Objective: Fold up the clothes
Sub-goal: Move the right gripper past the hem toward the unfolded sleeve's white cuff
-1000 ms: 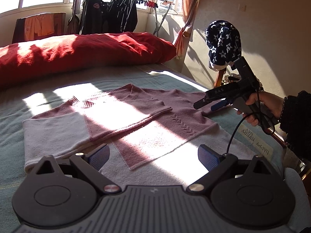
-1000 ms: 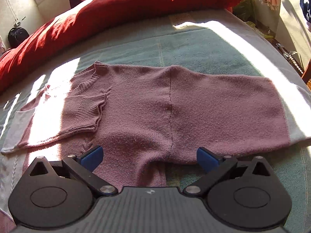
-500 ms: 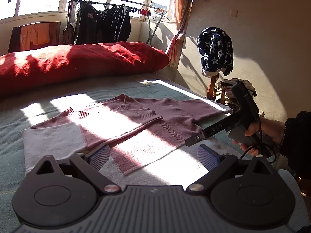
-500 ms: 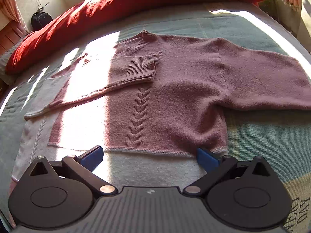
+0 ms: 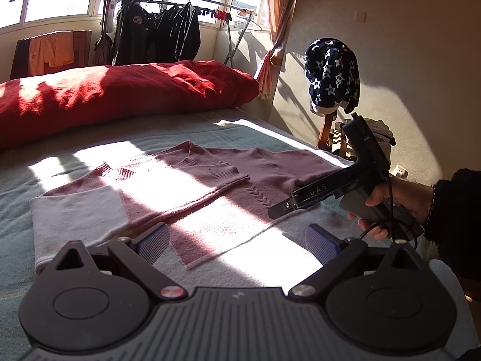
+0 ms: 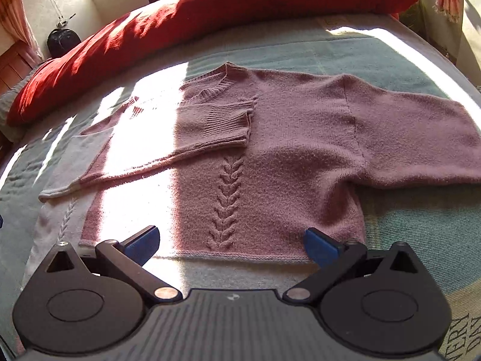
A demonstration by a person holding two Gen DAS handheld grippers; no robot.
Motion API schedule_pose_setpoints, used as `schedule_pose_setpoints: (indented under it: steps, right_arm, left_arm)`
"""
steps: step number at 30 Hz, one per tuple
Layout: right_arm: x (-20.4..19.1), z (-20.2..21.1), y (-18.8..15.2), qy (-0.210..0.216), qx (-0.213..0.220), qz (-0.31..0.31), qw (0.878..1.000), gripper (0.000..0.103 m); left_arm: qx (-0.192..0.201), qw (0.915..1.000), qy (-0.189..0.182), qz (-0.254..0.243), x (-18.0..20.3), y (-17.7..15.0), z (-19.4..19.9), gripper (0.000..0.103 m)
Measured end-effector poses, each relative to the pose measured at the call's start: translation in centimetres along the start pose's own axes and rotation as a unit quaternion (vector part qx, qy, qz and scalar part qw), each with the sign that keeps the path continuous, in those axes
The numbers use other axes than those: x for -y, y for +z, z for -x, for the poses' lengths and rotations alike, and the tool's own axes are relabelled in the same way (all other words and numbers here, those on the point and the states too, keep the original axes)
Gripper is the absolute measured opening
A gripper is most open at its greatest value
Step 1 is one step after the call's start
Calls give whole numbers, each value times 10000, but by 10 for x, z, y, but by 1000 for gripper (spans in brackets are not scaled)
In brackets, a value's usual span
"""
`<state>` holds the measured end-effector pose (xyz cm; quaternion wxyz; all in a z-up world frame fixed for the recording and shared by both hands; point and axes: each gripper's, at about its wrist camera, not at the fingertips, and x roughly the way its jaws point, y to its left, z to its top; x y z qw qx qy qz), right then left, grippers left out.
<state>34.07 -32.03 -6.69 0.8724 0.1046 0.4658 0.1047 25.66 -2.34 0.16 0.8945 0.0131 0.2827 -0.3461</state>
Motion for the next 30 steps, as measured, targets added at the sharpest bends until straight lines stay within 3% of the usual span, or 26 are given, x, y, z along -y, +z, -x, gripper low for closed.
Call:
schedule_pose_setpoints:
  steps: [5, 11, 16, 24, 30]
  right_arm:
    - [11, 17, -13, -248, -42, -133, 9996, 103]
    - [-4, 67, -53, 107, -2, -59, 9999, 103]
    - [-13, 55, -96, -107, -519, 99, 9985, 103]
    - [-26, 54, -122, -556, -48, 727, 9958, 103]
    - [-21, 56, -127, -572, 269, 644, 9959, 103]
  left_arm:
    - [8, 10000, -29, -6, 1, 0, 1, 97]
    - [-15, 9999, -110, -132, 11, -2, 0, 97]
    - [-90, 9995, -180, -256, 20, -5, -3, 97]
    - [-134, 9995, -161, -244, 20, -6, -6, 97]
    - [-149, 9996, -134, -218, 19, -6, -8, 97]
